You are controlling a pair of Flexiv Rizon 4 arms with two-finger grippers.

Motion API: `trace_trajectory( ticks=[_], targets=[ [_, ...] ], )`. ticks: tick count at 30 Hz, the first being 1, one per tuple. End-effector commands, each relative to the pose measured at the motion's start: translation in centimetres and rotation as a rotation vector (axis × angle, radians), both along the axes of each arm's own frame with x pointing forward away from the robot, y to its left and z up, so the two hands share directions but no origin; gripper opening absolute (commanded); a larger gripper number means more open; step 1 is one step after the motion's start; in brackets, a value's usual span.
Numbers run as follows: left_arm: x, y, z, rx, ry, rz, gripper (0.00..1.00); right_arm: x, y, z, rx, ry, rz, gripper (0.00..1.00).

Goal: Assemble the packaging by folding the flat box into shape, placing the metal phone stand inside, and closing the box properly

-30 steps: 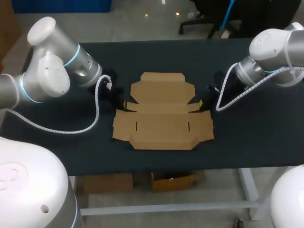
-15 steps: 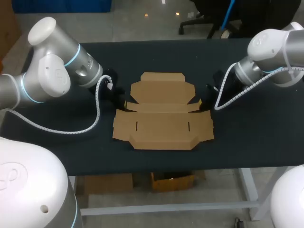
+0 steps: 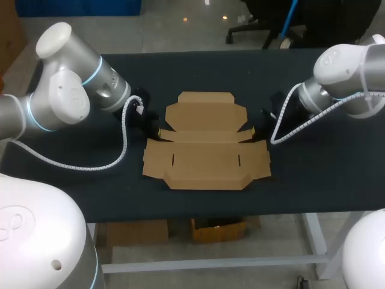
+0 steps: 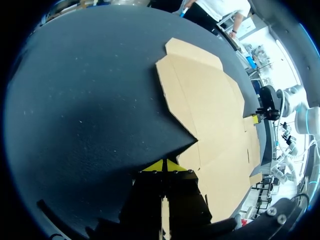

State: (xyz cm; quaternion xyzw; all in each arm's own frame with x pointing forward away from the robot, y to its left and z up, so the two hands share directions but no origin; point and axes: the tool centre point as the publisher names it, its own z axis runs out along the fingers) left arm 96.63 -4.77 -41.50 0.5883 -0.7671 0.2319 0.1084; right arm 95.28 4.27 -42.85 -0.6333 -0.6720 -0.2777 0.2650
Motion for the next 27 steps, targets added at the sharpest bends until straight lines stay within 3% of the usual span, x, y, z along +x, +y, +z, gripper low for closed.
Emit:
trace_trajectory(
  ticks=[1,27],
  targets=[
    [-0.3,-0.2,-0.1,0.004,-0.002,0.001,0.0,-0.3,-0.1,-0.1,0.007,-0.005,-0.006,0.0],
    [-0.5,-1.2,0.9,0.03,-0.051,-0.004,0.0,-0.4,0.2,0.5,-0.02,-0.011,-0.048,0.0]
  ],
)
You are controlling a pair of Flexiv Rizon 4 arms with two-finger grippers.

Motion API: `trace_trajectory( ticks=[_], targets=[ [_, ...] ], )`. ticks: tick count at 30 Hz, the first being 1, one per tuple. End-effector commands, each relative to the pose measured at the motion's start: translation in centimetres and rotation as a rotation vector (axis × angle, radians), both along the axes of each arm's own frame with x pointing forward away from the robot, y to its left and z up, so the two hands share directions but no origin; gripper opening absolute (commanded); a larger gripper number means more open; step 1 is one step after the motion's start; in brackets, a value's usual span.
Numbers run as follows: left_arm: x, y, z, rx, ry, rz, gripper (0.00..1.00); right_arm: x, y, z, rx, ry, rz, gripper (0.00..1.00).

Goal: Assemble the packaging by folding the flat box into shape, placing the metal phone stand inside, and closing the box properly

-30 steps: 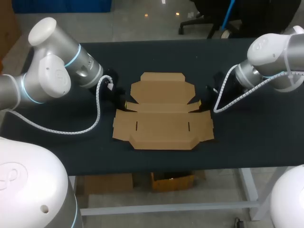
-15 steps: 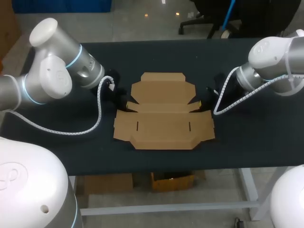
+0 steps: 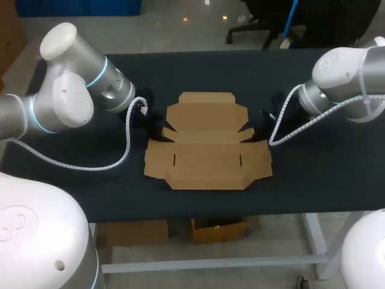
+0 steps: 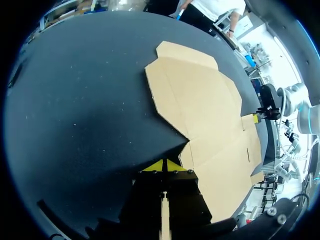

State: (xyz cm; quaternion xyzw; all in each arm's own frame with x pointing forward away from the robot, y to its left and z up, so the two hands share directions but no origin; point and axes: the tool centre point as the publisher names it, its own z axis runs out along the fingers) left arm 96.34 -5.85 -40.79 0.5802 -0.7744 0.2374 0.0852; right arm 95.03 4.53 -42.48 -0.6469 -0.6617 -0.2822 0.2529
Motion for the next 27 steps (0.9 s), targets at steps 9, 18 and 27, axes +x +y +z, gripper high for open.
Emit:
trace_trajectory(
  ticks=[9,18,27],
  targets=[
    [0.0,-0.4,0.5,0.019,-0.016,0.004,0.0,0.0,-0.1,0.6,-0.019,-0.01,-0.033,0.0],
    [0.1,-0.8,0.9,0.027,-0.034,-0.003,0.0,0.1,0.3,1.1,-0.031,-0.016,-0.042,0.0],
    [0.0,-1.5,1.3,0.037,-0.046,-0.02,0.0,-0.2,0.7,1.4,-0.049,-0.012,-0.056,0.0]
  ],
)
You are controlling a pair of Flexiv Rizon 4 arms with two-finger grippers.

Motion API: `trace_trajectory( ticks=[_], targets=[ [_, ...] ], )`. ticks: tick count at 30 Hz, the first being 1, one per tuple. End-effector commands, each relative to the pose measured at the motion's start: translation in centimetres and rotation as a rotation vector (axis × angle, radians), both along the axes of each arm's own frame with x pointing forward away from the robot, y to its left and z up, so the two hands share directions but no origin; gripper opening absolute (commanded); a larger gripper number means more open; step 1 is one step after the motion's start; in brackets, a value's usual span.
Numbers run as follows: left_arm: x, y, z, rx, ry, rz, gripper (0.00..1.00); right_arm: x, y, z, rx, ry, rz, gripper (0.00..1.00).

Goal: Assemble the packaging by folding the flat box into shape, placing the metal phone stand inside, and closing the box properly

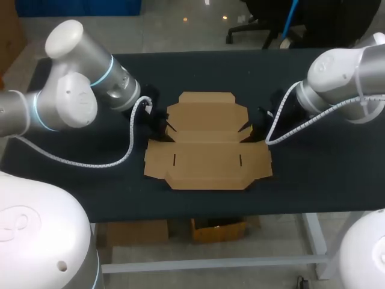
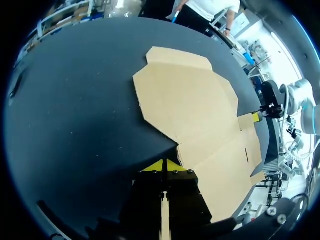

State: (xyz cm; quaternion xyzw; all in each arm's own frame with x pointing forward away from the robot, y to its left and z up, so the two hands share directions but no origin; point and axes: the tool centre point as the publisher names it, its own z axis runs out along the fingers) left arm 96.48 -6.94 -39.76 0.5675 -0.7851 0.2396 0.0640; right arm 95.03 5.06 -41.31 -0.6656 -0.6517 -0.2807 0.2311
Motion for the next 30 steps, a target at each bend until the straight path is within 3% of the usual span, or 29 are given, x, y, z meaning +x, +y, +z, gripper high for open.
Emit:
trace_trajectory(
  ticks=[1,13,30],
  targets=[
    [-0.2,-0.5,0.3,0.013,-0.004,0.0,0.0,-0.2,0.3,0.2,-0.016,-0.001,-0.007,0.0],
    [-0.5,-1.6,0.5,0.073,-0.019,0.022,0.0,-0.3,1.0,0.4,-0.061,0.027,-0.039,0.0],
    [-0.8,-2.2,0.9,0.089,-0.032,0.025,0.0,0.1,1.5,0.4,-0.075,0.024,-0.039,0.0]
  ],
)
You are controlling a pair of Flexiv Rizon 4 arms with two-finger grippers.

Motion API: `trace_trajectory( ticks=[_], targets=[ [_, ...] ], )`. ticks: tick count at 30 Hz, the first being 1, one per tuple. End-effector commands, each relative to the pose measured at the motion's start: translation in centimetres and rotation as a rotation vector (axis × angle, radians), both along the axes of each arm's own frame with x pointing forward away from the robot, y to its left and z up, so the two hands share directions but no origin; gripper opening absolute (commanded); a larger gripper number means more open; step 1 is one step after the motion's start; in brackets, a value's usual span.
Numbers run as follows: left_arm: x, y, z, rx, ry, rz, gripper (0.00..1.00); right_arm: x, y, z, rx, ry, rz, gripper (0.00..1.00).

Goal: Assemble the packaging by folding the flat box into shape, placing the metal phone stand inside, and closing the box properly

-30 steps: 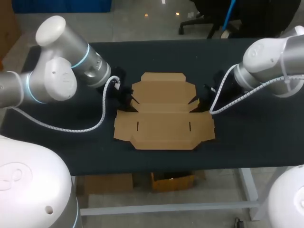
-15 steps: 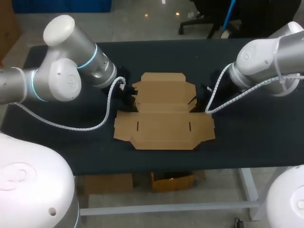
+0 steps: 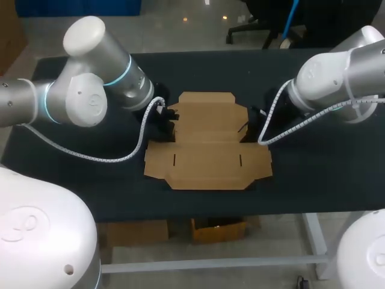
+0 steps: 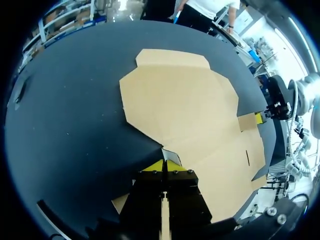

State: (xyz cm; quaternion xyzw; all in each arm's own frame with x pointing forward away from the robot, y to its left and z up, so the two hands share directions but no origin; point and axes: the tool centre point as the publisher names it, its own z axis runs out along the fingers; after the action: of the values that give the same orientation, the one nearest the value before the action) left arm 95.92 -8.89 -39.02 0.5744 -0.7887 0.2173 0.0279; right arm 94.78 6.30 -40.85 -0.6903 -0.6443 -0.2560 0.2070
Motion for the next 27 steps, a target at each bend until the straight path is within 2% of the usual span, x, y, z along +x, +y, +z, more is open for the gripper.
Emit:
trace_trajectory(
  ticks=[1,27],
  targets=[
    [-0.3,-0.4,0.1,0.01,-0.004,0.003,0.0,0.4,0.3,-0.1,-0.003,0.005,0.006,0.0],
    [-0.5,-1.9,0.0,0.025,-0.006,-0.044,0.0,0.6,1.7,0.3,-0.039,-0.004,0.02,0.0]
  ],
)
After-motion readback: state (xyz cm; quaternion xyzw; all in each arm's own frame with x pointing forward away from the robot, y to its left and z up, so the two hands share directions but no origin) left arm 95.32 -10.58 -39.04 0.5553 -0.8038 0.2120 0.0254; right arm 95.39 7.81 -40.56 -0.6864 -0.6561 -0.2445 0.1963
